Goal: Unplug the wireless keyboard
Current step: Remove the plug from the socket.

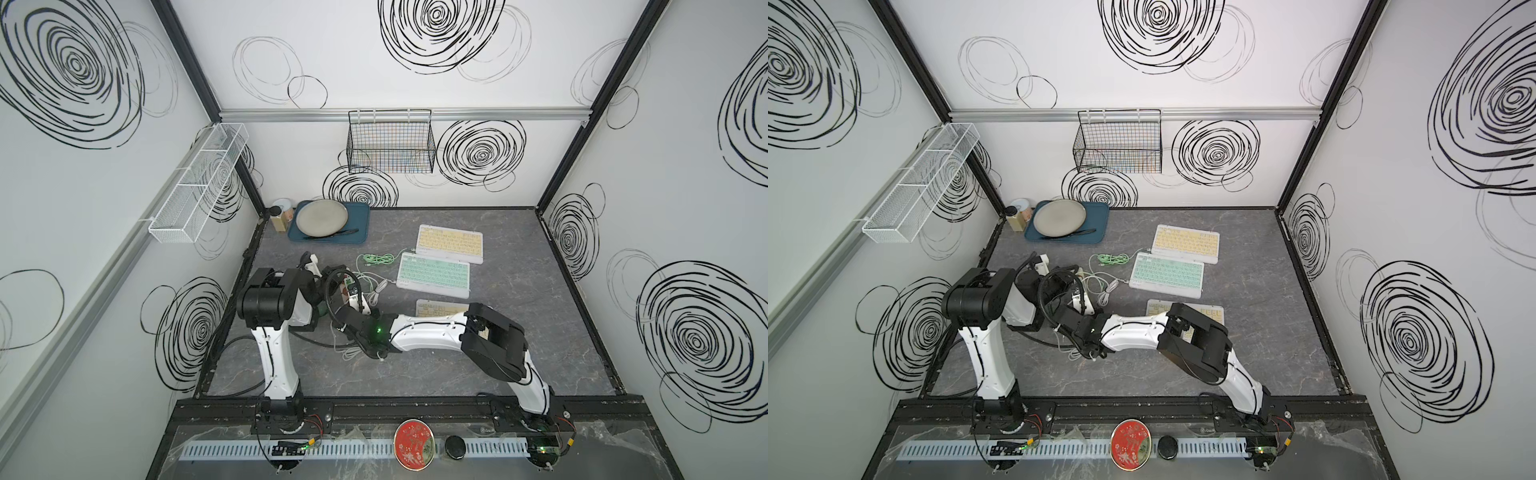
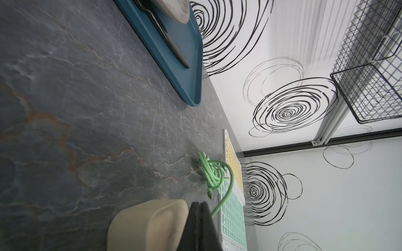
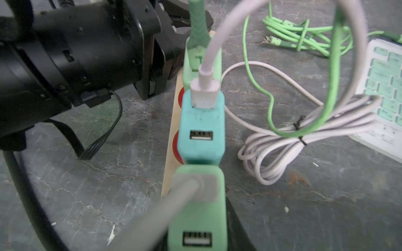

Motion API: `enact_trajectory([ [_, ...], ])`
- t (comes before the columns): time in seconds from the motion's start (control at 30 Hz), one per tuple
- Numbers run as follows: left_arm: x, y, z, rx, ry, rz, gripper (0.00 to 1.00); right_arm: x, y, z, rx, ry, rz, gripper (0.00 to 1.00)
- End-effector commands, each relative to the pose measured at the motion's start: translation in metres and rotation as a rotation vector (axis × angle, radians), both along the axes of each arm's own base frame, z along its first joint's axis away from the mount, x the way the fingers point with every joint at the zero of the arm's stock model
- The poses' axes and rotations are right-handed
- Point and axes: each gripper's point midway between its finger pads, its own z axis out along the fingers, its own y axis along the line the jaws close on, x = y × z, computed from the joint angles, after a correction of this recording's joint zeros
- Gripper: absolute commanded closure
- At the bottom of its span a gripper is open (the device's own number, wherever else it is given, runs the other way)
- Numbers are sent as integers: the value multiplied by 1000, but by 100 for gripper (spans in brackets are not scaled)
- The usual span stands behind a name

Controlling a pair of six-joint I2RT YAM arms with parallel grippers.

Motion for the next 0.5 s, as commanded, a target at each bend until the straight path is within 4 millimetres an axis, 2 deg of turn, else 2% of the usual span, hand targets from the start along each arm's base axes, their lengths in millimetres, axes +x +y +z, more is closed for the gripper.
enact_trajectory([
  [0.0, -42, -3, -84, 25, 318, -3, 100, -3, 26, 44, 76, -58, 30, 100],
  [0.17, -43, -3, -84, 22, 315, -5, 100, 2, 31, 42, -86, -146, -3, 100],
  [0.23, -42, -3, -84, 22, 313, -3, 100, 2, 32, 43, -76, -138, 1, 100],
  [0.3, -43, -3, -83, 21, 312, -2, 100, -1, 36, 42, 5, -72, 43, 100],
  [0.4, -42, -3, -83, 19, 310, -2, 100, -10, 44, 37, 246, 137, 152, 100],
  [0.47, -42, -3, -83, 17, 308, -3, 100, -18, 47, 36, 339, 195, 203, 100],
])
